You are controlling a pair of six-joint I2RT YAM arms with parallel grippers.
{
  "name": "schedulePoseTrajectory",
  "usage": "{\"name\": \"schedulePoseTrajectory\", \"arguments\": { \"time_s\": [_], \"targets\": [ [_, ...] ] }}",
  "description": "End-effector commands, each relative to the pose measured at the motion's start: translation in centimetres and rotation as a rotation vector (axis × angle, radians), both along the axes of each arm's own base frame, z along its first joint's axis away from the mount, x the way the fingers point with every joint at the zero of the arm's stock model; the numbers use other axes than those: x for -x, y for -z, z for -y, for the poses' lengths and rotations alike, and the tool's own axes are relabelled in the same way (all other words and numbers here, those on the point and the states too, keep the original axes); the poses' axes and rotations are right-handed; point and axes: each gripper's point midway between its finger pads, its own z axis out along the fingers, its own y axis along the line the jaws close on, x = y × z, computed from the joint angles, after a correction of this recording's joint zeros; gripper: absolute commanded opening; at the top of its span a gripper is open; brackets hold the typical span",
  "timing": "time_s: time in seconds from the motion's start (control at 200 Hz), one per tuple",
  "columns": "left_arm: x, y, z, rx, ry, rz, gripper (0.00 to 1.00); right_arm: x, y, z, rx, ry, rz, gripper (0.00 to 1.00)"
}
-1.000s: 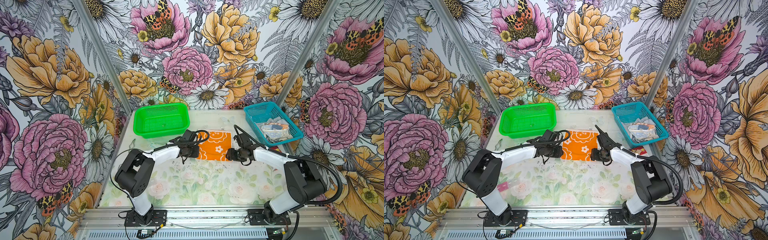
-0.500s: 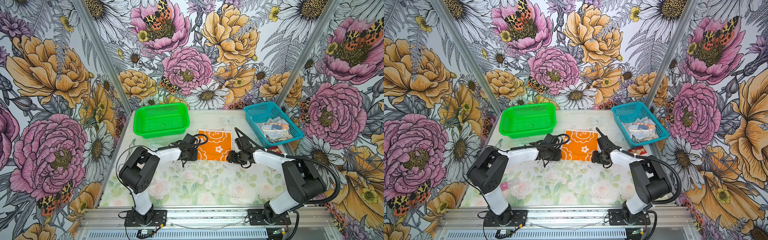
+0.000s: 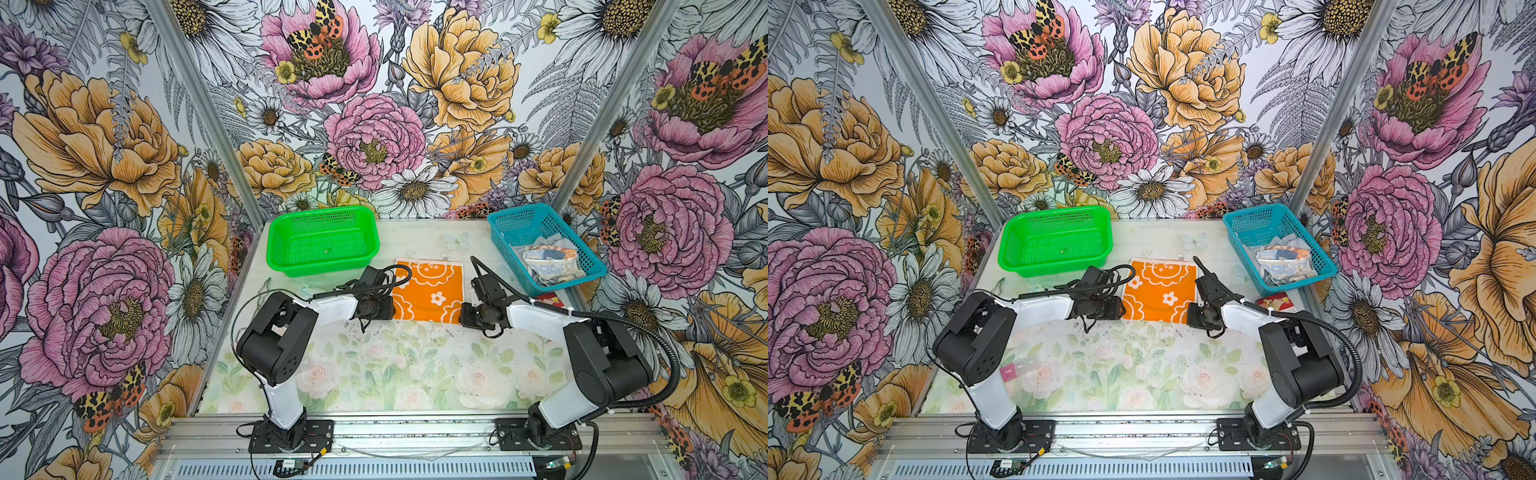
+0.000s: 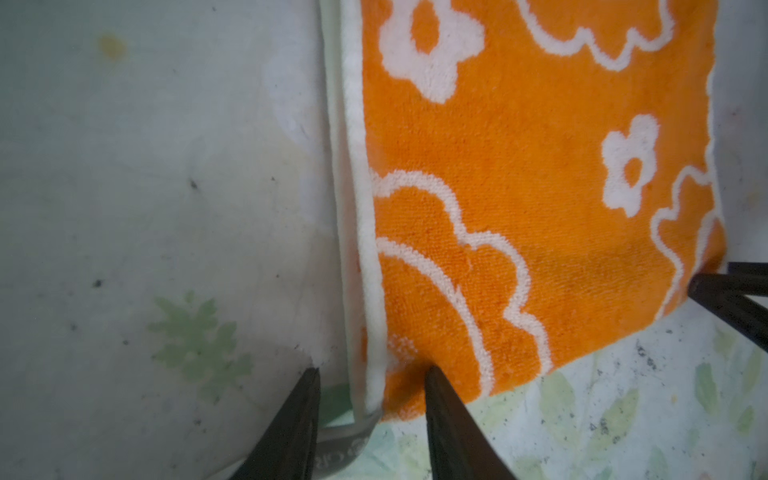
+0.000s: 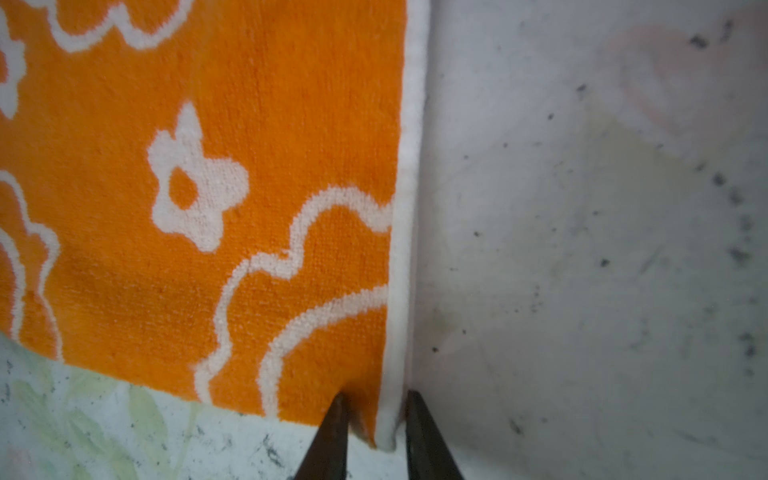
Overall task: Fold and stack the towels
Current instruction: 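Move both grippers to the folded towel's near edge and pinch it, then fold the near edge over toward the far edge with both grippers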
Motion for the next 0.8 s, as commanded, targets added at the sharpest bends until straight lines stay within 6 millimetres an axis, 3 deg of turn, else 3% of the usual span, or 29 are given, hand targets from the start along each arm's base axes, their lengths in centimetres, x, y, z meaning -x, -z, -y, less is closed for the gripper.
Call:
{"name": "schedulePoseTrajectory", "arguments": {
  "time_s": [0.0,0.155,0.185,0.32,0.44,0.455,0.505,0.795],
  "targets": [
    [1.2,1.2,0.4,0.016,0.033,-0.049,0.43,2.0,1.4,0.5,0.014,0.002,-0.076,0.12],
    [1.7,1.2,1.1,0.034,0.055,-0.072,0.35,1.8,0.8,0.3,0.001,0.000,-0.062,0.00],
    [2.4,2.7,1.1,0.011,0.058,-0.109,0.29,1.8,0.8,0.3,0.000,0.000,-0.061,0.00],
    [3.6,3.5,0.9,-0.019,0.046,-0.132,0.00,2.0,0.5,0.1,-0.014,-0.005,-0.057,0.00],
    [4.6,4.0,0.5,-0.030,0.040,-0.151,0.00,2.9,0.4,-0.1,-0.036,-0.011,-0.065,0.00],
    [4.4,2.9,0.7,-0.013,0.040,-0.126,0.00,3.1,0.3,-0.1,-0.041,-0.011,-0.066,0.00],
    [5.0,2.3,0.4,-0.007,0.032,-0.121,0.00,4.0,0.4,-0.1,-0.055,-0.009,-0.077,0.00],
    [12.0,1.3,-2.9,-0.044,-0.029,-0.191,0.00,11.0,0.9,0.6,-0.099,0.032,-0.132,0.00]
  ]
}}
